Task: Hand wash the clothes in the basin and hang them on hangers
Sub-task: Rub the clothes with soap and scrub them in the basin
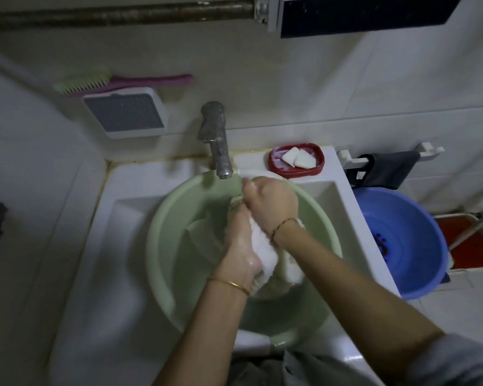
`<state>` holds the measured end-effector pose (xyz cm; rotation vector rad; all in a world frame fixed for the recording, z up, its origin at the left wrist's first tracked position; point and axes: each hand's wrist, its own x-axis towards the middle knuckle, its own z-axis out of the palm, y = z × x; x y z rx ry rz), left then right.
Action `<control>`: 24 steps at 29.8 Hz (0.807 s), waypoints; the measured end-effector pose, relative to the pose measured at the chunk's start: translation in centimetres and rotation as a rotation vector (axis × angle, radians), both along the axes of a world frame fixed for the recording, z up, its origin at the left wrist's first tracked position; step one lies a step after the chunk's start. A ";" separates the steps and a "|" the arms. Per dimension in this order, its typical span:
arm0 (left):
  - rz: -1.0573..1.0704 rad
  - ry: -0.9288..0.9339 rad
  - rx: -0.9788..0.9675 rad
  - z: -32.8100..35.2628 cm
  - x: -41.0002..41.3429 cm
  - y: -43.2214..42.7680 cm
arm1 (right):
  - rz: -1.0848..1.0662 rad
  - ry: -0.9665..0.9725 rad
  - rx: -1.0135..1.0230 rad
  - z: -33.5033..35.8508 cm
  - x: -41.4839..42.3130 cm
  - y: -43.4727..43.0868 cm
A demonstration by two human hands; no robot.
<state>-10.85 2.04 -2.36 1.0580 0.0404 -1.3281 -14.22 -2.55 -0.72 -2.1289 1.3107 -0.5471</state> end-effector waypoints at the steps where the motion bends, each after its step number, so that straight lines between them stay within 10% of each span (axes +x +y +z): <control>1: 0.000 -0.024 -0.008 -0.5 0.5 0.5 | 0.005 -0.045 0.015 -0.2 -0.1 0.0; 5: 0.077 -0.012 -0.009 -0.4 1.1 1.4 | 0.172 -0.161 -0.239 -1.1 0.0 3.5; 8: 0.028 -0.066 0.084 0.3 0.0 -0.1 | 0.016 -0.174 0.041 -0.8 -0.5 0.1; 16: -0.027 -0.078 0.124 0.4 0.2 0.0 | -0.020 -0.249 0.012 -0.9 -1.0 -0.2; 20: 0.020 -0.047 -0.013 0.5 0.3 0.1 | 0.119 -0.299 -0.261 -1.6 -1.0 3.1; 24: -0.127 -0.103 0.046 0.3 1.2 -0.6 | -0.108 -0.331 0.118 -2.3 -1.4 -1.1</control>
